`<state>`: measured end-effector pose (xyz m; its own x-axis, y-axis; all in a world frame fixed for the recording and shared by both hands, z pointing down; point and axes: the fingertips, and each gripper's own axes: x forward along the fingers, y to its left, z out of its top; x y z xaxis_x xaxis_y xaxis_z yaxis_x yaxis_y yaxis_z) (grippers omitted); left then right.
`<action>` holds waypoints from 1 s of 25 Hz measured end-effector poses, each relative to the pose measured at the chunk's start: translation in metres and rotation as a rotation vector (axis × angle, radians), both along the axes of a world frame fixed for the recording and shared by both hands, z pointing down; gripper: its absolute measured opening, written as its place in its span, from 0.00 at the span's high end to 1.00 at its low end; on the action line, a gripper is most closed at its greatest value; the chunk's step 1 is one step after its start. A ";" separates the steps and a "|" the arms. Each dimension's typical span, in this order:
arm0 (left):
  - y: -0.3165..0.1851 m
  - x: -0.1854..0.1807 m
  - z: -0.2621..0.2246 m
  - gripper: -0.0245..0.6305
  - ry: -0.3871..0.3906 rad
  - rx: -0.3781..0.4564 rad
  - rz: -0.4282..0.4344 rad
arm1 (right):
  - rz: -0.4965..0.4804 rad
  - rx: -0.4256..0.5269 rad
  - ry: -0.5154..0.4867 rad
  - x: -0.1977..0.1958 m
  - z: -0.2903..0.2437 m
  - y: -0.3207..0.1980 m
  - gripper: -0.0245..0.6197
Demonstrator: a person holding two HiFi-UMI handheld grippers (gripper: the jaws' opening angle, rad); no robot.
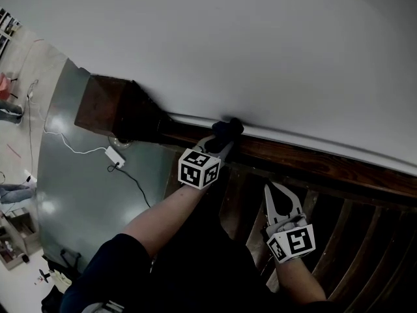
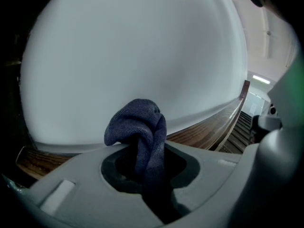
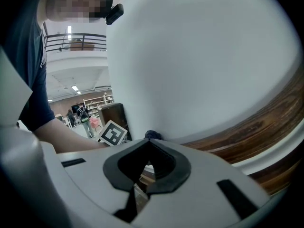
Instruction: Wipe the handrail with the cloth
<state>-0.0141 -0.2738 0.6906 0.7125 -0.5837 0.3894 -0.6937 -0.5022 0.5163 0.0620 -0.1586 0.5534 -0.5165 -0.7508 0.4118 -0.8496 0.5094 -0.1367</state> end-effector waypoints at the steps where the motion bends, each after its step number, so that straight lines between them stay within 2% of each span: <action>1: -0.001 -0.005 0.003 0.84 -0.002 -0.003 -0.007 | -0.003 -0.002 0.005 -0.002 0.000 0.001 0.95; 5: -0.003 -0.018 0.009 0.84 -0.010 -0.012 -0.024 | -0.003 -0.006 0.013 -0.005 0.002 0.004 0.95; 14: -0.002 -0.011 0.007 0.84 -0.055 -0.014 -0.028 | 0.007 0.008 -0.006 0.004 -0.001 0.006 0.95; 18: 0.003 0.010 -0.006 0.84 -0.062 -0.004 -0.001 | 0.022 0.026 -0.019 0.018 -0.008 0.008 0.95; 25: 0.012 0.067 -0.041 0.84 -0.064 0.033 0.070 | 0.077 0.064 -0.030 0.057 -0.027 0.020 0.95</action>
